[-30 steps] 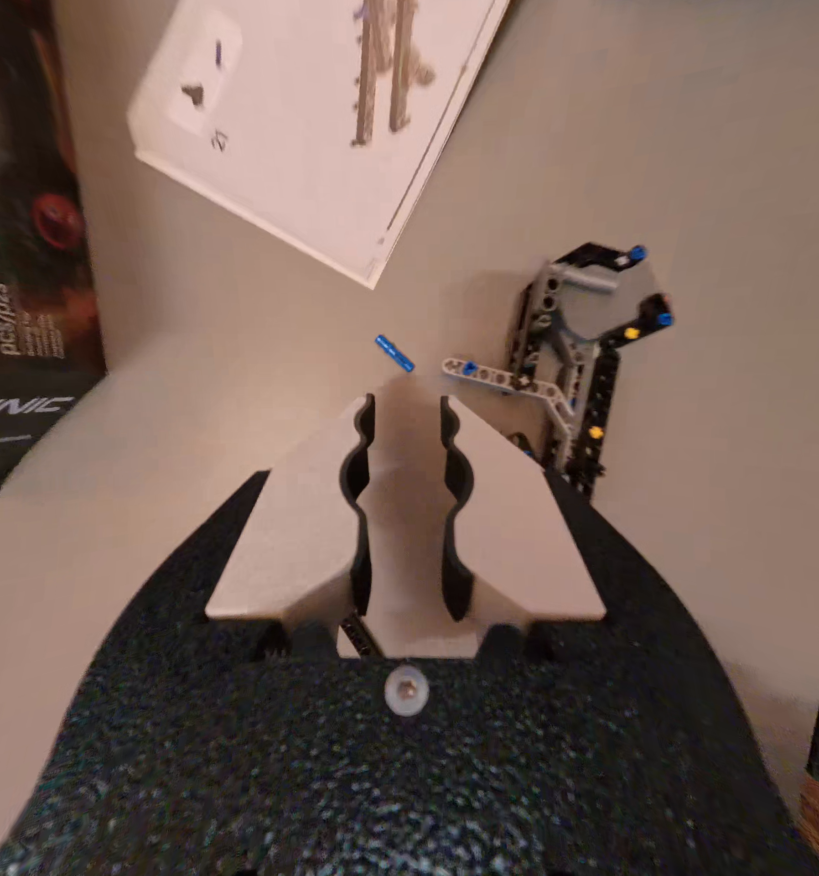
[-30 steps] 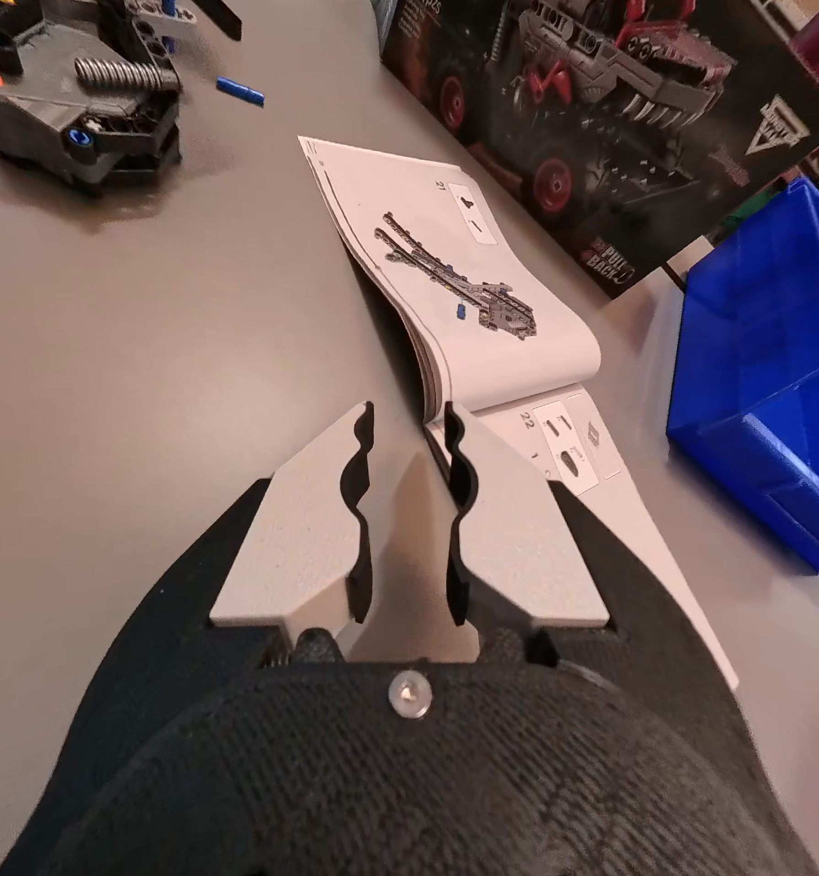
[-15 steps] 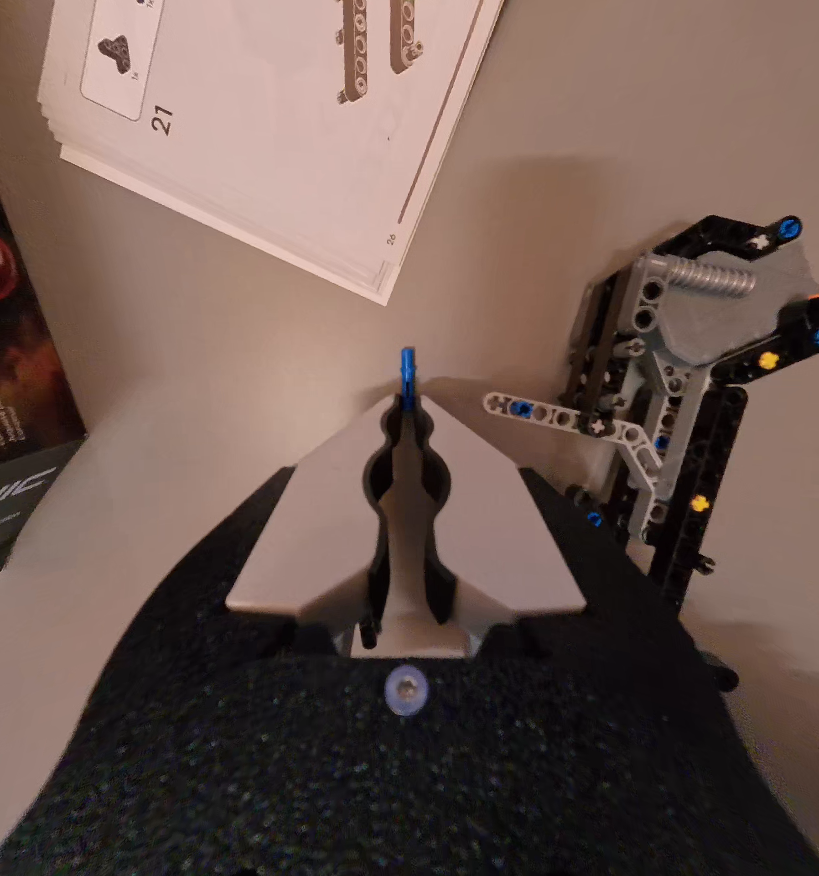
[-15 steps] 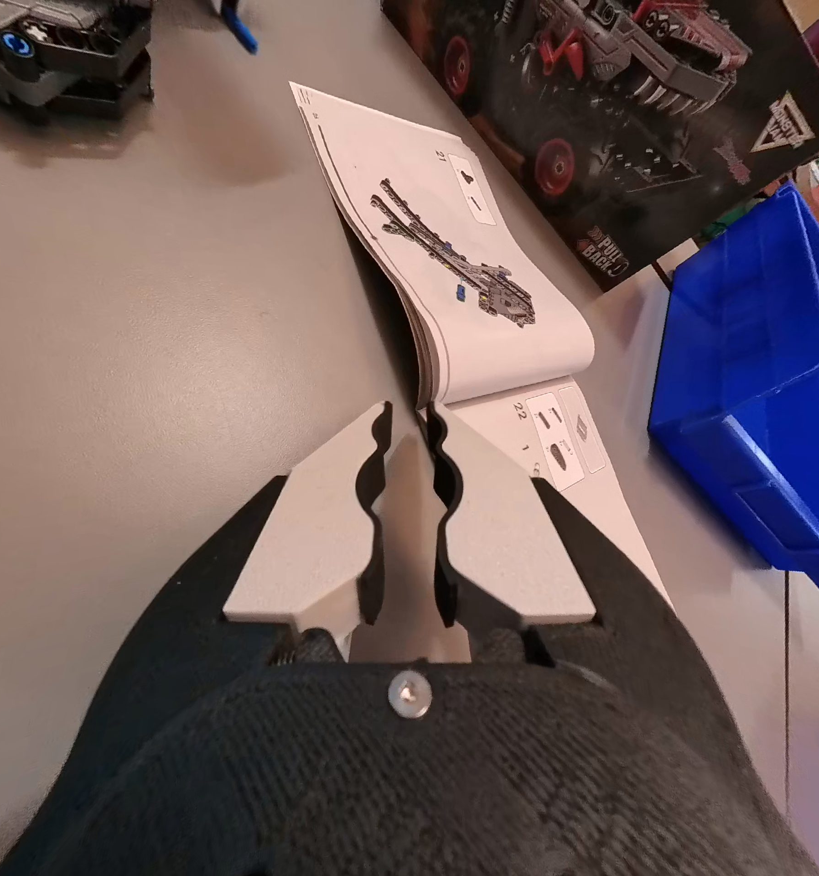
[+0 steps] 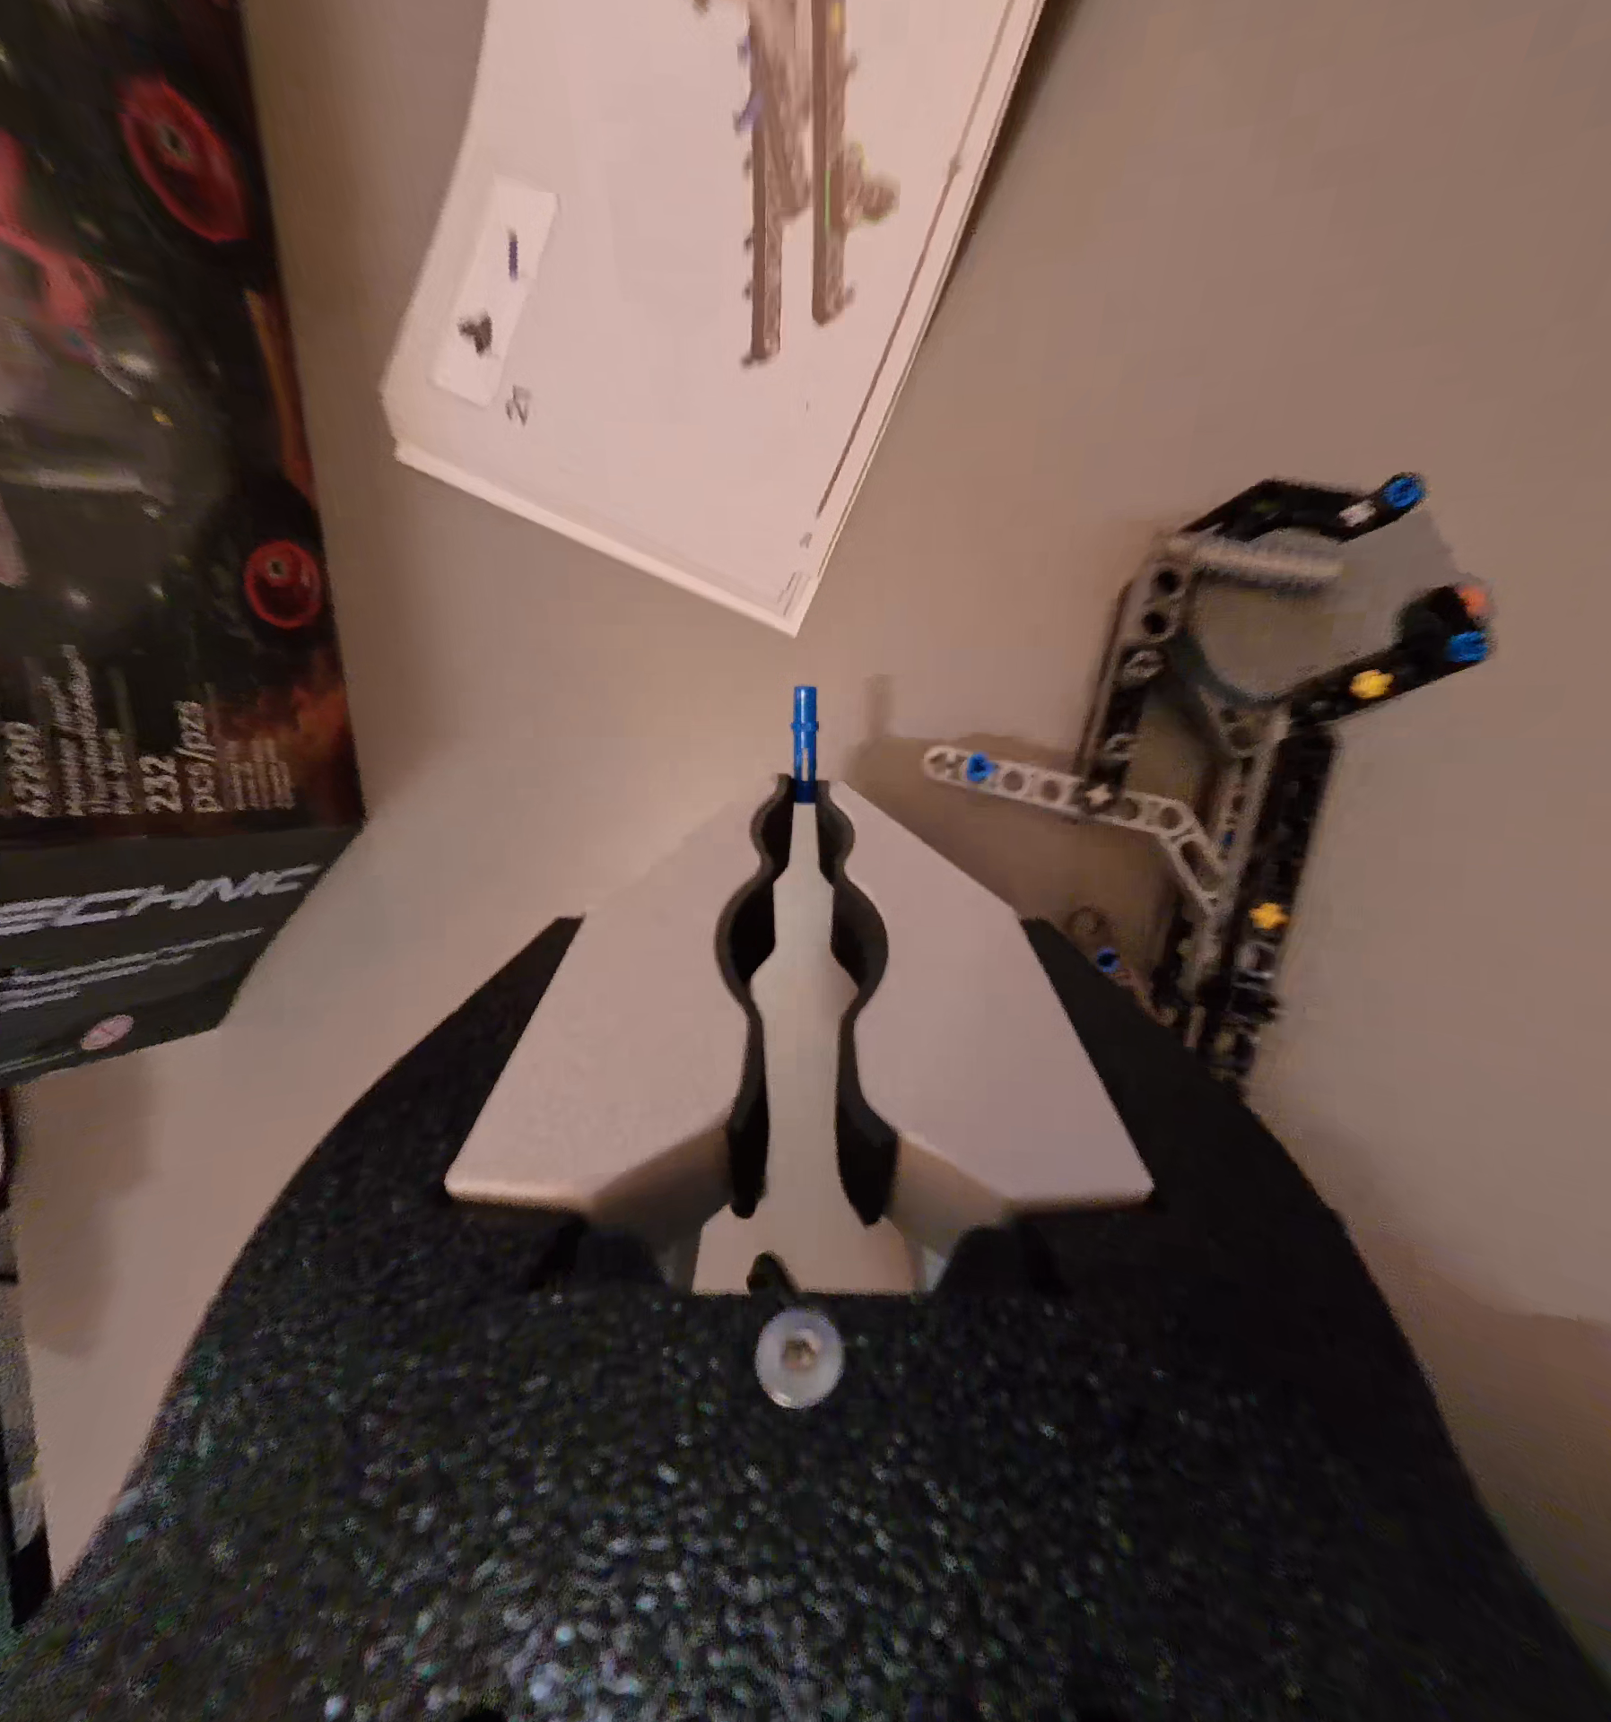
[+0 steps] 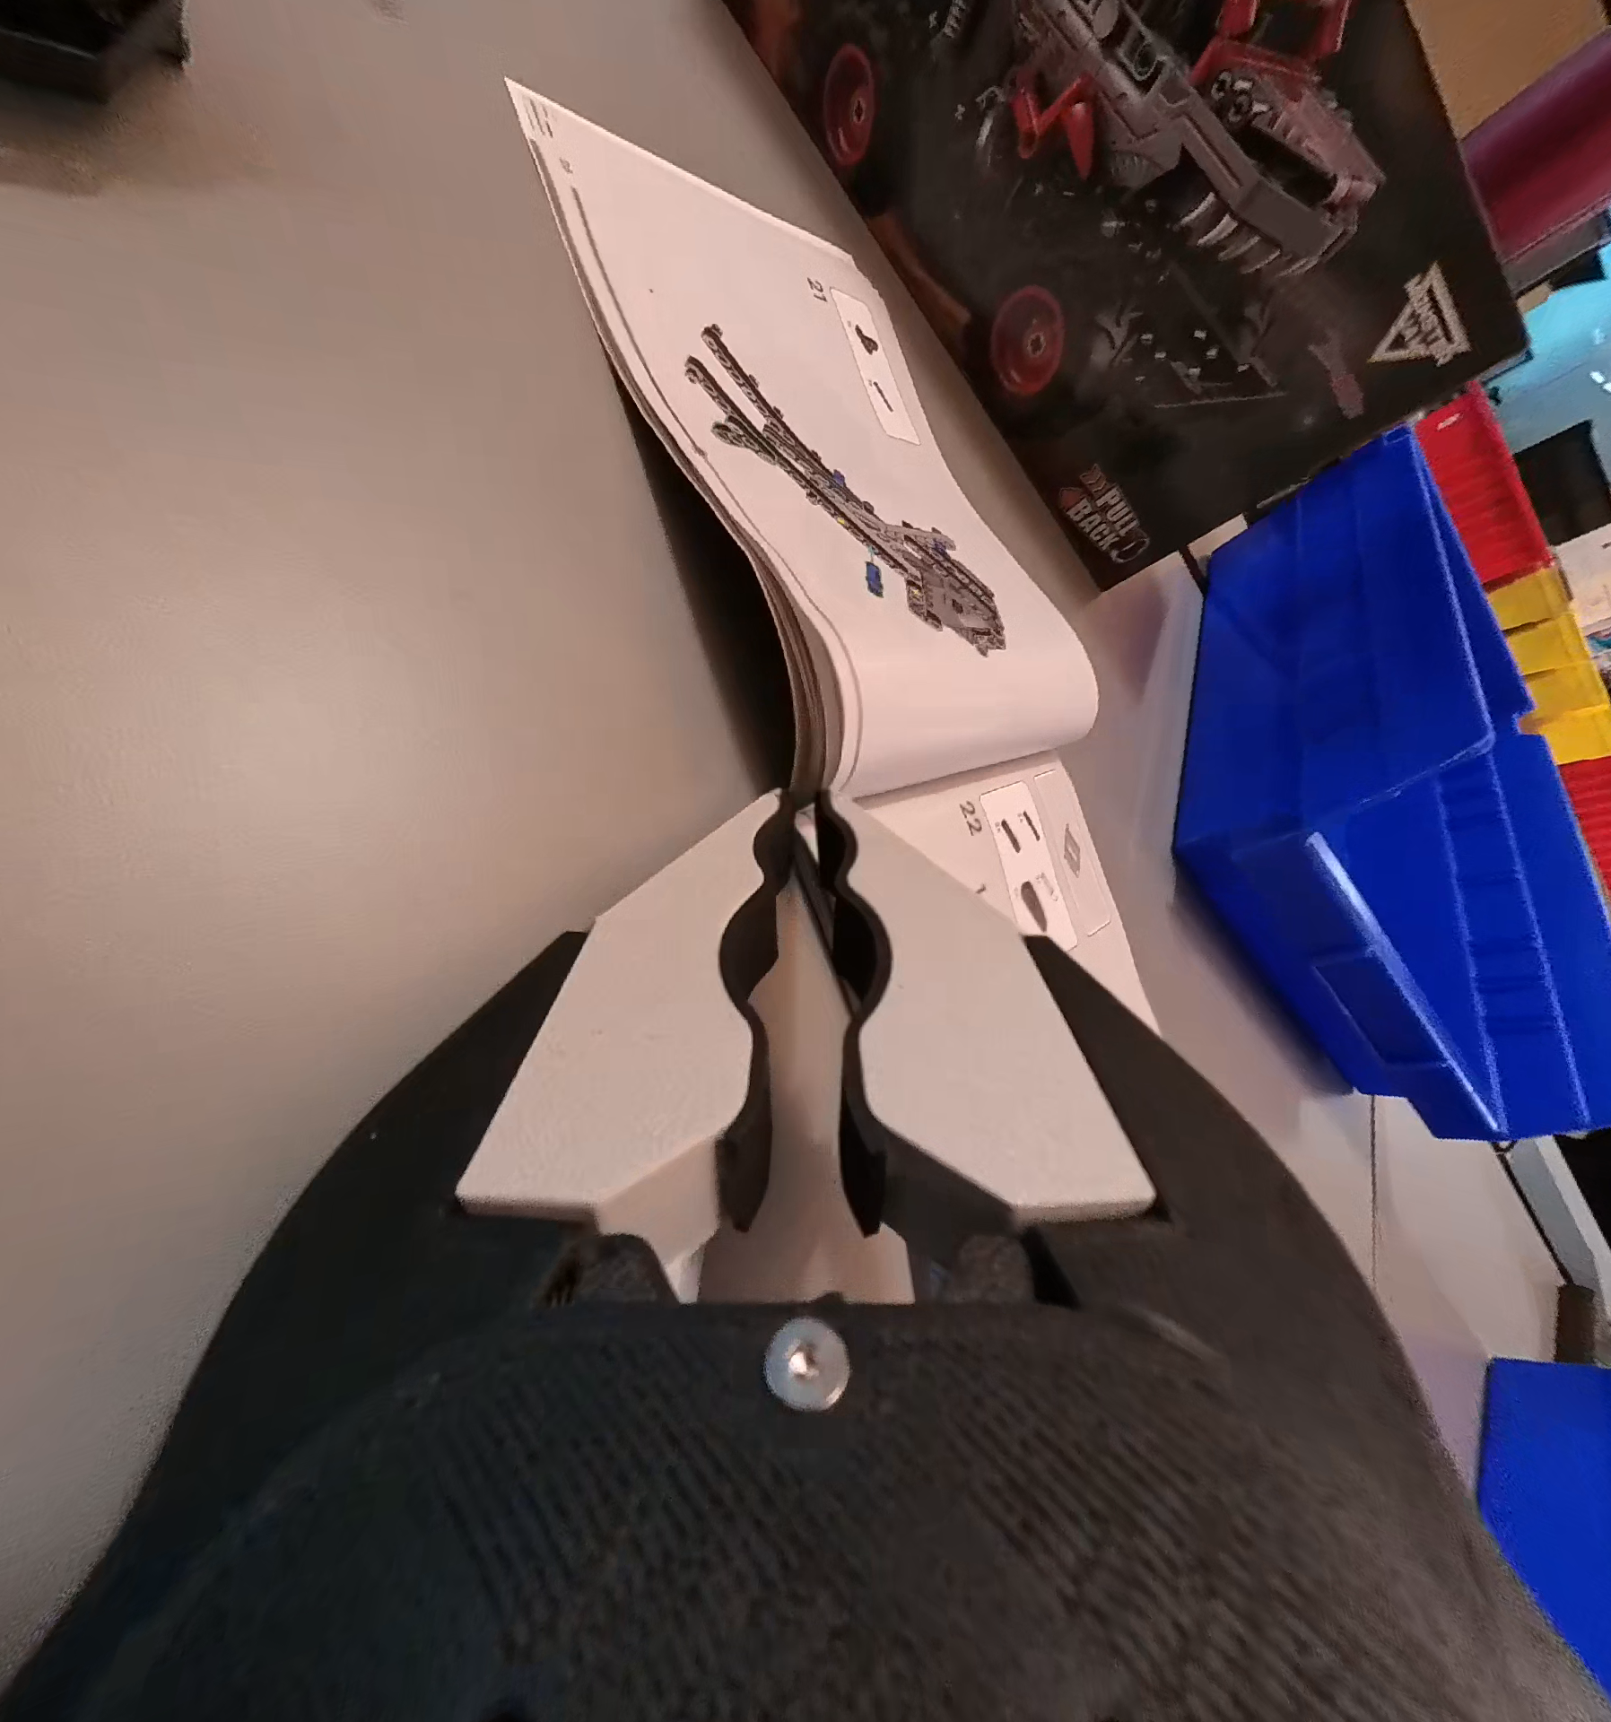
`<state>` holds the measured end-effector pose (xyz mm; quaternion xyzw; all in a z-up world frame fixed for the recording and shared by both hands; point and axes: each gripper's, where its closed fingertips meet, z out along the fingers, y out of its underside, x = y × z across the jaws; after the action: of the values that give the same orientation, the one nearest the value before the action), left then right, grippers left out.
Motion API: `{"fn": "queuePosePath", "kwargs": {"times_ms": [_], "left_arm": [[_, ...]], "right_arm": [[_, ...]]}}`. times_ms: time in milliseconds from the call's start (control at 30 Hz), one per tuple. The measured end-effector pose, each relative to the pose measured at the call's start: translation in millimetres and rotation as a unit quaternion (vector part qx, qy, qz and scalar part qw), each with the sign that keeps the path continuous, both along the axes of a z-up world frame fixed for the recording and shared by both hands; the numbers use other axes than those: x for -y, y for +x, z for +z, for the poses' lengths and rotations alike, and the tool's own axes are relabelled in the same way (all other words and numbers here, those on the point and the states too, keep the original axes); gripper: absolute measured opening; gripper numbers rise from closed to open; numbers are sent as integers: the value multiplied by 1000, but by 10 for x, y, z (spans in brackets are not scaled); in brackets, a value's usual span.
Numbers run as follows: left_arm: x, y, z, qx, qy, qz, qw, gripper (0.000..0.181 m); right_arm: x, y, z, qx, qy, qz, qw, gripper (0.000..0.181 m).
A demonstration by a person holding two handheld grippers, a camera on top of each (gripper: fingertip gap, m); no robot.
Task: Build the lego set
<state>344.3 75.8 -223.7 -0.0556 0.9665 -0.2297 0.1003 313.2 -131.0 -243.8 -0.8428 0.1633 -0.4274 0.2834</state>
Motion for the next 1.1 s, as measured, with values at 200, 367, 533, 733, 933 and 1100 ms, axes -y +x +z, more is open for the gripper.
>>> {"fn": "queuePosePath", "kwargs": {"times_ms": [200, 367, 533, 733, 933, 1100], "left_arm": [[290, -310, 525, 62, -88, -19, 994, 1], [643, -698, 708, 47, -179, -4, 983, 1], [728, -860, 716, 80, -233, 11, 969, 2], [740, -928, 708, 164, -286, 7, 944, 2], [743, -1056, 748, 153, -319, -5, 935, 2], [777, -1133, 775, 173, -319, -40, 931, 2]], "right_arm": [[-506, -120, 511, 104, 112, 64, 986, 27], [-889, -324, 928, 295, 77, 84, 949, 19], [-1111, -400, 850, 319, 35, 95, 942, 27], [-1091, -436, 930, 283, 138, 115, 942, 16], [-1049, -612, 1145, 155, 361, 190, 900, 10], [-1210, -768, 1156, 41, 424, 251, 869, 14]]}}
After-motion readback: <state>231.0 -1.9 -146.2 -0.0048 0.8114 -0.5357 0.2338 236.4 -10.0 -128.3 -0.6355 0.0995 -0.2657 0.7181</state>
